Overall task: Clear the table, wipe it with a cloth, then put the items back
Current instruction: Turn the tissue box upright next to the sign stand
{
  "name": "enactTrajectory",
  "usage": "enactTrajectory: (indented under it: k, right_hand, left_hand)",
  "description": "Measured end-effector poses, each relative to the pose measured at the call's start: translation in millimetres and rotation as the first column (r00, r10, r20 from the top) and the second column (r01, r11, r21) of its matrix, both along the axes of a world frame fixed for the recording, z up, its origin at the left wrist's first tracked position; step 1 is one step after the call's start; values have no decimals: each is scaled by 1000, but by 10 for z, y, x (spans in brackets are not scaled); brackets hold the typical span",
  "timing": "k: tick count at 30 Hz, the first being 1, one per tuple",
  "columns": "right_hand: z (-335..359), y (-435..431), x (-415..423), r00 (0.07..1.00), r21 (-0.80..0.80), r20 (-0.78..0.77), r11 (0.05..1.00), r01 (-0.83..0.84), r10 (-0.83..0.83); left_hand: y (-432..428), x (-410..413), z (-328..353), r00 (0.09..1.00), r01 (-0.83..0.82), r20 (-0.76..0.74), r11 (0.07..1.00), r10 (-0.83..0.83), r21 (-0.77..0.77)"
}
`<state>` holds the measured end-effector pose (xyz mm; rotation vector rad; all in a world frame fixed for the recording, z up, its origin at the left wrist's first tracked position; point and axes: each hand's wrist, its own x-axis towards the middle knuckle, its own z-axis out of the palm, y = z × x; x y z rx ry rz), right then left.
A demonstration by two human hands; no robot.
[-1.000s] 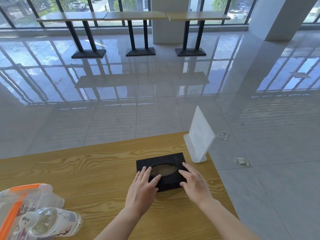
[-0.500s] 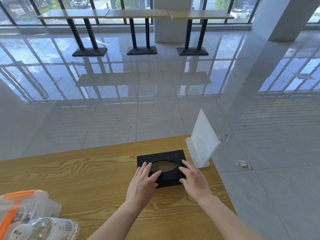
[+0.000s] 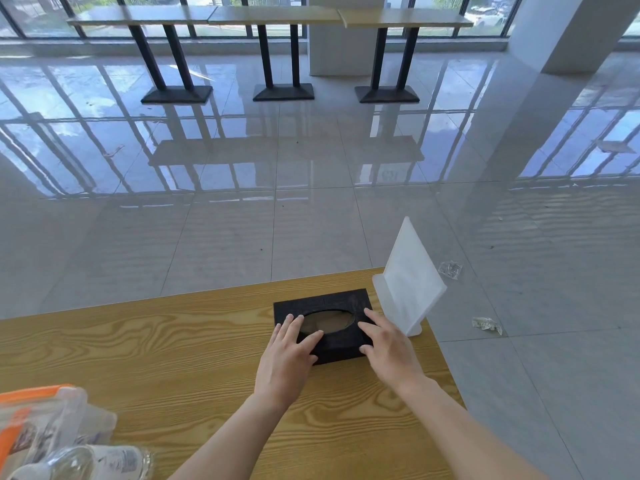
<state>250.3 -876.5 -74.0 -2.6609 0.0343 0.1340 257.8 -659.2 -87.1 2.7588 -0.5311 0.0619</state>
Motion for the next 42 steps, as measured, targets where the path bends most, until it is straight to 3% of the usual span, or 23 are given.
enactTrajectory:
  k: [42]
  right_hand:
    - [36,-80,173,1000,9,14,1000,0,-1]
  left_hand:
    - [-15,215,13,999,16,-29,1000,-16,18]
